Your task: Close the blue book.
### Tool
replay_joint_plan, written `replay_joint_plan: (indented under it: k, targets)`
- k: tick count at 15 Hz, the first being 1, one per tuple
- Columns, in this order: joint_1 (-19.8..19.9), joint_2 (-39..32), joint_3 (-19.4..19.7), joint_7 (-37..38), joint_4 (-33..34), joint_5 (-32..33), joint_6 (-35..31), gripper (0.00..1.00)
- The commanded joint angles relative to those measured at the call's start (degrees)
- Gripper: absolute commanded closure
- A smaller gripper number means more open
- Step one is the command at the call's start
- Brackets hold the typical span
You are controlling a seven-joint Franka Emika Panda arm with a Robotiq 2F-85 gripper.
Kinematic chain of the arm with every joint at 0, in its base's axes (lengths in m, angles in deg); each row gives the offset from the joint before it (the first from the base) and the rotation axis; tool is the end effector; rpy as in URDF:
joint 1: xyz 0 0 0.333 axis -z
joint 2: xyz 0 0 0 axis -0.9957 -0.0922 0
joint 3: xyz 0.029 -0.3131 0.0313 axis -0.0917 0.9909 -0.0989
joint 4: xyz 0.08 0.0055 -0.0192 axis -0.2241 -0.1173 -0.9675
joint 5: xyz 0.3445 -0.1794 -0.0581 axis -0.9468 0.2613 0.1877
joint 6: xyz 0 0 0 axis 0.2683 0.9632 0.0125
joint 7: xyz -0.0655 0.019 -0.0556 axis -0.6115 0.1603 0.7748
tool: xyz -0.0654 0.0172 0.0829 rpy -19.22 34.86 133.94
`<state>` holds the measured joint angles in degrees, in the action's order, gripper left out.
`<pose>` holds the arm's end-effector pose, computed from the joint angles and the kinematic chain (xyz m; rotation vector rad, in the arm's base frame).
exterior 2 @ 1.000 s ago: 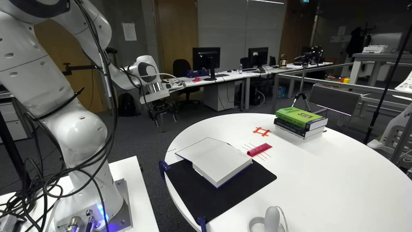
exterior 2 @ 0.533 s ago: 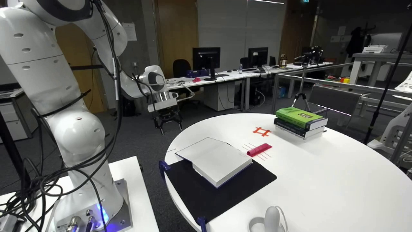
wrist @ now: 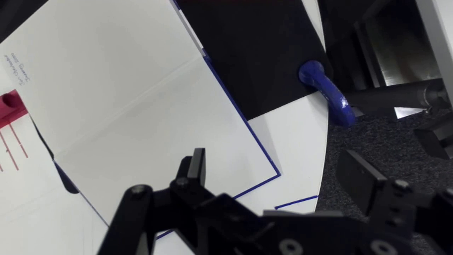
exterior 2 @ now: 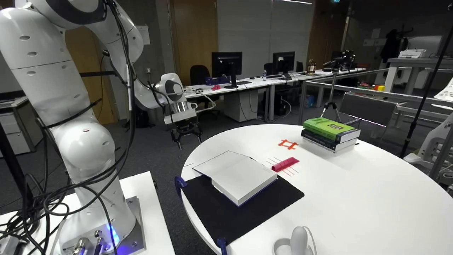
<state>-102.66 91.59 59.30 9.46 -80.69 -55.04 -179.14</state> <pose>0.3384 0.2327 0.2765 2.3345 1.6007 -0.0658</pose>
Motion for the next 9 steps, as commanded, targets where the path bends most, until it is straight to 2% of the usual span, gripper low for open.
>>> replay_joint_plan:
  k: [1,9]
  targets:
    - [1.04,1.69,-0.56,4.46,-1.69,6.74,-5.52,0.0]
    - [2.13,2.83,-0.4,16.02,-2.8,25.2,-12.79,0.0]
